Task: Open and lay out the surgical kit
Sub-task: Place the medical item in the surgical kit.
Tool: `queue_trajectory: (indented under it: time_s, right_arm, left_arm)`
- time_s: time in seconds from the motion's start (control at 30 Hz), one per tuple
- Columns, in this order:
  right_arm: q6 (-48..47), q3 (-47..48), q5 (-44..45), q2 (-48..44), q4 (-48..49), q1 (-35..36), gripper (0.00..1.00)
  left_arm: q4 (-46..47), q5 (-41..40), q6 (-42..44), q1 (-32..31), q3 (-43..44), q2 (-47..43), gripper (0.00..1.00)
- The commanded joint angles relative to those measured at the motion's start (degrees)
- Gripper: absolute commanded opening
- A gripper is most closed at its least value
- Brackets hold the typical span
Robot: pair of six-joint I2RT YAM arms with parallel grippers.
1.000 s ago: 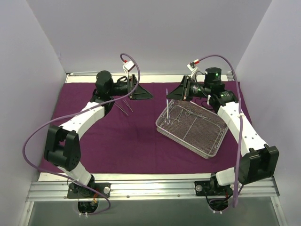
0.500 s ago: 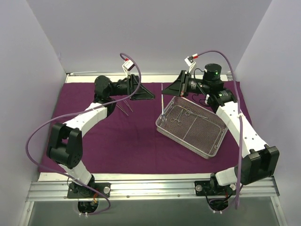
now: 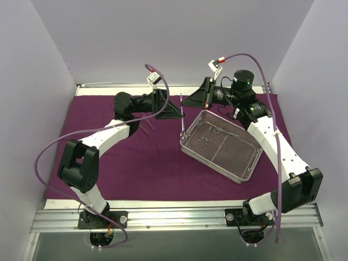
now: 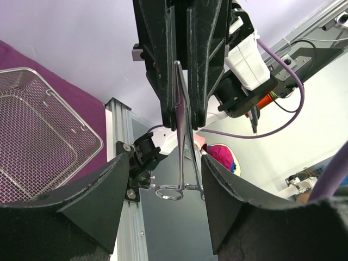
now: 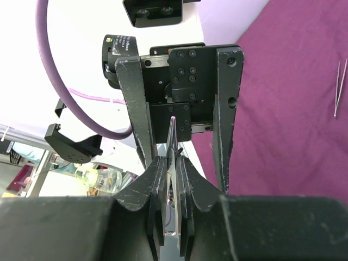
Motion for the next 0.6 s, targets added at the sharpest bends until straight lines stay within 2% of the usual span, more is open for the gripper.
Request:
queue_trajectory:
  time_s: [0.0, 0.23, 0.57]
  right_arm:
    - [1.1, 1.8, -2.1, -0.1, 4.6, 0.6, 0.00]
    - [2.4, 1.0, -2.1, -0.2, 6.5, 0.7, 0.00]
    - [3.3, 0.3, -2.5, 0.2, 8.0, 0.9, 0.00]
  left_arm:
    - [9.2, -0.1, -3.3, -0.1, 2.1, 0.4, 0.64]
    - [13.9, -0.2, -6.8, -0.7, 1.9, 0.9, 0.63]
    - [19.5, -0.3, -11.4, -0.9, 2.4, 2.2, 0.51]
